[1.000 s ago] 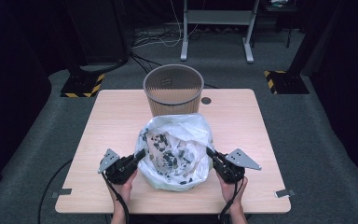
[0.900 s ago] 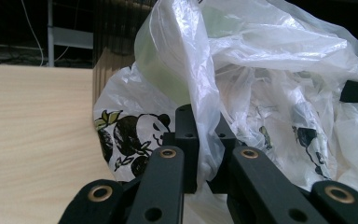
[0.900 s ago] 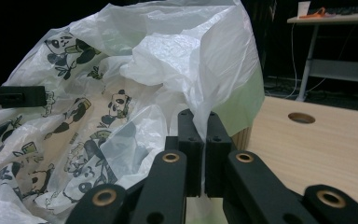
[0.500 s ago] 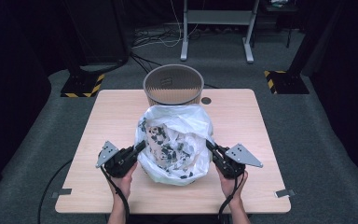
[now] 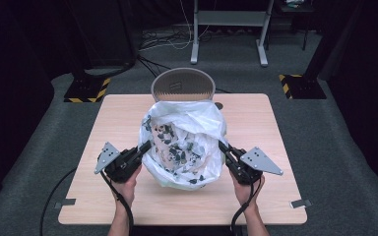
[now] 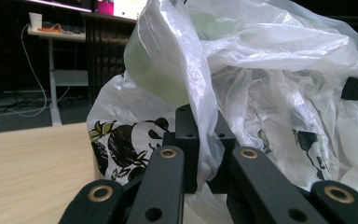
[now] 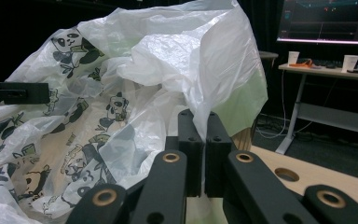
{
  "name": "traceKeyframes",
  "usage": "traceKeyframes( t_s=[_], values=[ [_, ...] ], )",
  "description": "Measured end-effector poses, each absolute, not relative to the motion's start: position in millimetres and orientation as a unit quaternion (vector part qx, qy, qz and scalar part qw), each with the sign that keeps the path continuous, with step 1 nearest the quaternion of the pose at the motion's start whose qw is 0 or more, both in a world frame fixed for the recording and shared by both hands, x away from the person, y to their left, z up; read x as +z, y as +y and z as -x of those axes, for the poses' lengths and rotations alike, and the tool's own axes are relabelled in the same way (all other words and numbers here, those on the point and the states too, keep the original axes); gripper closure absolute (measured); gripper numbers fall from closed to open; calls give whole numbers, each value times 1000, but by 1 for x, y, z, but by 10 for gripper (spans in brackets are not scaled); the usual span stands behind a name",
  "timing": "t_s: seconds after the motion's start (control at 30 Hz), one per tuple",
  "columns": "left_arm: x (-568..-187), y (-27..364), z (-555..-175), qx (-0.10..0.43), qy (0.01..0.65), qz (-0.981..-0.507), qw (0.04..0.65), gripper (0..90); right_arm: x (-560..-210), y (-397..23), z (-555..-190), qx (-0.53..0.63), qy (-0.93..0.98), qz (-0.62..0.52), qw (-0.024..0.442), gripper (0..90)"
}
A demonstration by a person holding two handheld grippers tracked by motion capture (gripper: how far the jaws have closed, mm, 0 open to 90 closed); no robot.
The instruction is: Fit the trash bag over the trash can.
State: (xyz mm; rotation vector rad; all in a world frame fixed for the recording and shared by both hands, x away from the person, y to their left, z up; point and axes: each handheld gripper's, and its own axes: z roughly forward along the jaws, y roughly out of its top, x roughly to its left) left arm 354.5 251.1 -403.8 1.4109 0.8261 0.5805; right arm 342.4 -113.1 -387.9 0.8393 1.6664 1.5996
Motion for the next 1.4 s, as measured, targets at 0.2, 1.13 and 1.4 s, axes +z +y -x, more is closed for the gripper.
traceKeyframes(
  t_s=[0.2, 1.13, 1.4],
  values=[
    [-387, 249, -355, 265, 348, -621, 650, 861, -371, -113, -340, 619, 633, -310, 346, 889],
    [-326, 239, -359, 293, 298, -621, 663, 865, -317, -119, -333, 632, 614, -274, 386, 890],
    [-313, 239, -375, 296, 299, -625, 658, 865, -305, -121, -344, 629, 612, -278, 390, 890]
  ],
)
